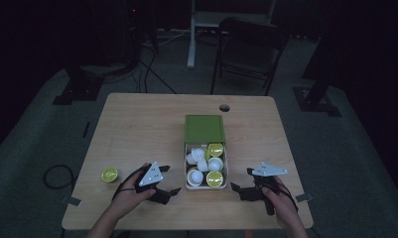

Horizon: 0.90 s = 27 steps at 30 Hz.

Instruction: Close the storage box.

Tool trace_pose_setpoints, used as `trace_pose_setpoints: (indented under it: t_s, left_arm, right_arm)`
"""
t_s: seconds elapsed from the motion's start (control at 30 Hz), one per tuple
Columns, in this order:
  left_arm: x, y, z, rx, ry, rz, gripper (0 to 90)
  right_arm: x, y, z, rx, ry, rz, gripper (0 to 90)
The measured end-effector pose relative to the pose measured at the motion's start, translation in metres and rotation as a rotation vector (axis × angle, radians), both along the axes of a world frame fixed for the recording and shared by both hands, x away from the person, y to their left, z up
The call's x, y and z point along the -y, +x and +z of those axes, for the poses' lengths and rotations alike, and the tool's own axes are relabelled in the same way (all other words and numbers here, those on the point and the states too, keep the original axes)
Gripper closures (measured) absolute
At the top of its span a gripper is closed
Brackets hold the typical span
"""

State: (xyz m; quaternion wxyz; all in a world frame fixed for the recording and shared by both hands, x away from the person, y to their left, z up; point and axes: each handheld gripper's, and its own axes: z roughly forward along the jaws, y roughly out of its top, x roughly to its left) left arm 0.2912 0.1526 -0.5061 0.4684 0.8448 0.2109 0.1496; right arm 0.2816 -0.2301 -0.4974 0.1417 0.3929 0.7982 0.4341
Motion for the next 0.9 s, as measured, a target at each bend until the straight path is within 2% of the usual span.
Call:
trace_pose_setpoints:
  t_s: [0.17,0.37,0.57,0.8,0.9]
  left_arm:
    - [0.004,0.003,0.002,0.0,-0.021,0.015,13.2]
    - [0.009,0.008,0.004,0.014,-0.041,0.038,13.2]
    - [0.01,0.013,0.004,0.024,-0.066,0.067,13.2]
    - [0.013,0.017,0.004,0.016,-0.097,0.064,13.1]
    - [0.015,0.018,0.002,0.015,-0.096,0.065,12.9]
  right_arm:
    - [-0.004,0.002,0.006,0.027,0.067,0.012,11.1]
    - [-0.01,0.007,0.008,0.06,0.101,0.03,11.1]
    - [-0.012,0.014,0.003,0.051,0.106,0.025,11.1]
    - [-0.011,0.018,0.0,0.04,0.109,0.02,11.1]
    - [-0.011,0.02,-0.001,0.035,0.11,0.014,11.1]
